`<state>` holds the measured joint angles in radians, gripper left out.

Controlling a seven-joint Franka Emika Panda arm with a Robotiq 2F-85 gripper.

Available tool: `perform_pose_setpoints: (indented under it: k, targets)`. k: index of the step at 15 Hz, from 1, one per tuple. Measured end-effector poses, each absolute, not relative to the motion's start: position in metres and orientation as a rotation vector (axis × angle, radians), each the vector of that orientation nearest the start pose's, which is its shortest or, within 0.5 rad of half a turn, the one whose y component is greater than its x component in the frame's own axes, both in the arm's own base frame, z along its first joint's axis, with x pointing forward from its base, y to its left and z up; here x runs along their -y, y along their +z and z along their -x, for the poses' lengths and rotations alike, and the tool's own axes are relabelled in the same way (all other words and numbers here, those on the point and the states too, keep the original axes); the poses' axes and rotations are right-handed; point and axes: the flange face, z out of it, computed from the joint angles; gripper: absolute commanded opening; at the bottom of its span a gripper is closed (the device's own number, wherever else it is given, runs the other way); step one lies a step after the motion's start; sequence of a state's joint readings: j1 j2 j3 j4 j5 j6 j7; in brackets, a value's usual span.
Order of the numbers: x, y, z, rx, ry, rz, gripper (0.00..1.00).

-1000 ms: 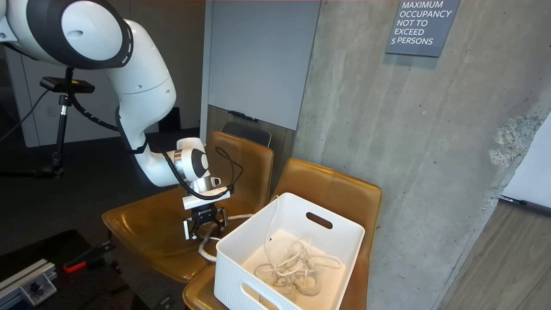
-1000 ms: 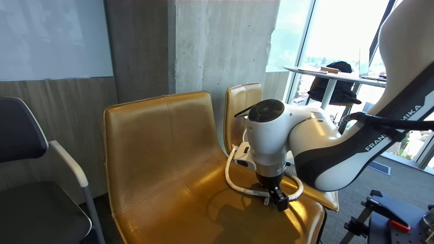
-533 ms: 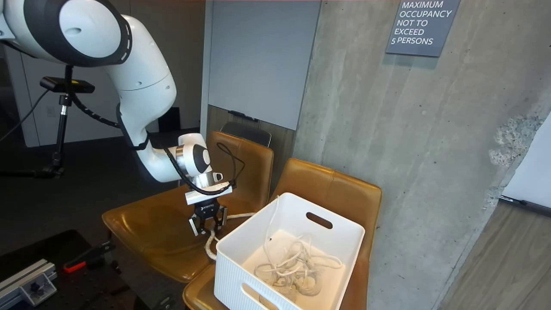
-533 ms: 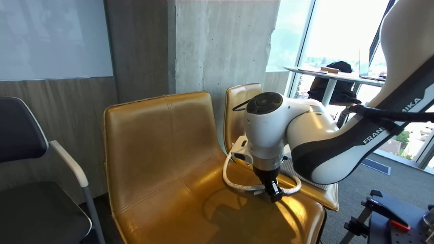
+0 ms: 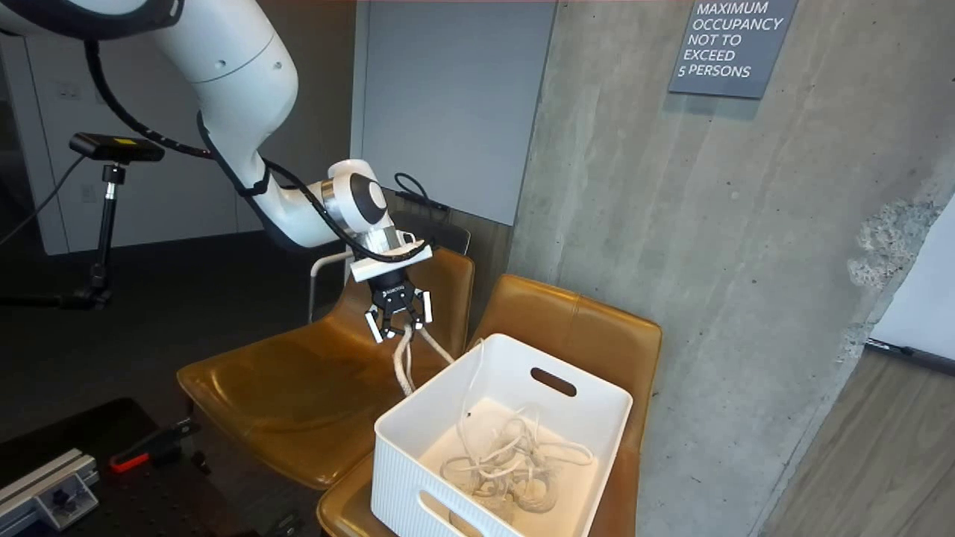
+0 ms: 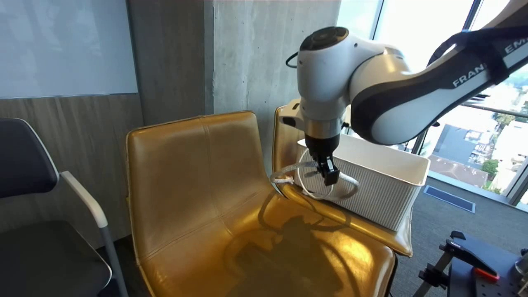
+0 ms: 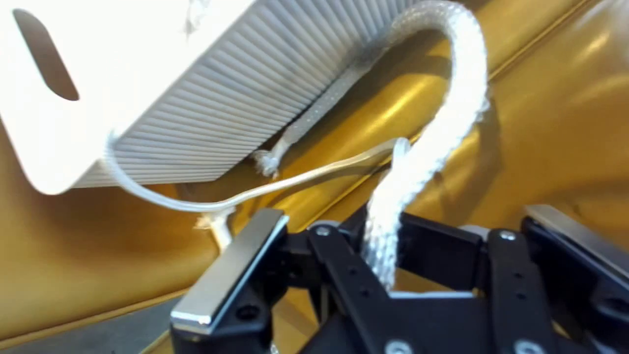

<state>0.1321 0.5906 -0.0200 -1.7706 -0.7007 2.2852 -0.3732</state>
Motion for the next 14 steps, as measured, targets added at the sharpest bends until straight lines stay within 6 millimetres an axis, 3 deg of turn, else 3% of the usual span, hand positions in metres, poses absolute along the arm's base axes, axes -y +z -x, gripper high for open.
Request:
perform_pose_setpoints:
  k: [5,9,12,14]
  targets:
    - [-0.021,0.364,-0.691,-1.091,-0.069,-2.248,0.0]
    - [0.035,0.462,-0.713,-0.975,0.004,-2.217,0.0]
    - [0.08,0.512,-0.72,-0.897,0.029,-2.199,0.0]
    - [0.101,0.528,-0.72,-0.856,0.034,-2.196,0.0]
